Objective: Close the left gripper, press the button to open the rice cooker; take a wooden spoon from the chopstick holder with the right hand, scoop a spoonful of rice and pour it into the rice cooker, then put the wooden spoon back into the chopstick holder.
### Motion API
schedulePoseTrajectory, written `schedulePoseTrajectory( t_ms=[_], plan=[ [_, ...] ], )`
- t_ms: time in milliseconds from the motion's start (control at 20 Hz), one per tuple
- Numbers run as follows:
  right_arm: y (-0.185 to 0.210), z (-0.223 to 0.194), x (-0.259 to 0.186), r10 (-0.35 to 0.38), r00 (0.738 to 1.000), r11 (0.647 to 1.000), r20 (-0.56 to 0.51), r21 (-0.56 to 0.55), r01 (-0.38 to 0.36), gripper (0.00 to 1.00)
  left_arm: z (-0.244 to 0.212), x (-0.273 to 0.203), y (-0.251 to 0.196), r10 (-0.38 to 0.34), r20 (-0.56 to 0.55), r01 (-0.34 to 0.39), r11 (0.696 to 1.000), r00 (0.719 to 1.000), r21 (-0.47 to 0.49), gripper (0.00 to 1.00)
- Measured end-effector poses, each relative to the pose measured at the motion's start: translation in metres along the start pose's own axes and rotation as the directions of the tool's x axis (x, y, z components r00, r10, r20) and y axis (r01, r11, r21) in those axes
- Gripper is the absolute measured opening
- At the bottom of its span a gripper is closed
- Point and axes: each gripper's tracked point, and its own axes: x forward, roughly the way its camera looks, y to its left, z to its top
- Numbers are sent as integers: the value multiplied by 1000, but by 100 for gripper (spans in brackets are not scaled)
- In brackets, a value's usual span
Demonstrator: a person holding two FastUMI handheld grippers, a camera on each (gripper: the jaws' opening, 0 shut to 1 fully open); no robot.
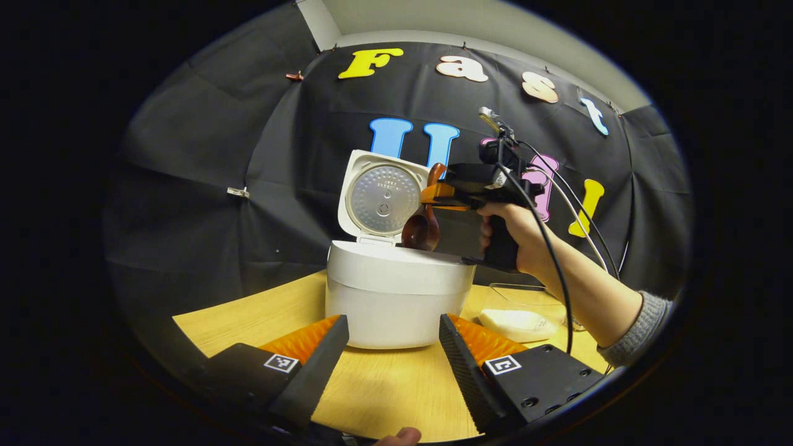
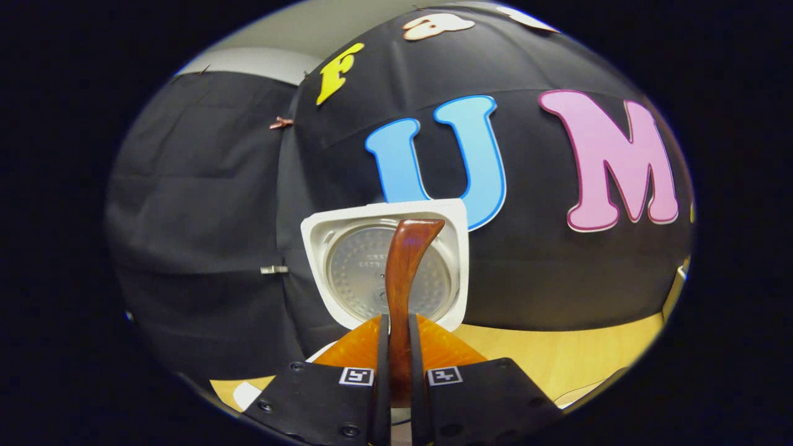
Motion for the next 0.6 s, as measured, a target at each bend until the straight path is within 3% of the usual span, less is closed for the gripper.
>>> schedulePoseTrajectory(
  t_ms=[200,600],
  plan=[
    [-18,41,-32,21,997,978,75,204,-36,17,6,2,-5,13,13,-14,999,1000,31,94],
    [-134,117,-148,-128,967,964,219,255,70,17,26,10,-34,-21,53,18,997,998,69,94]
  ],
)
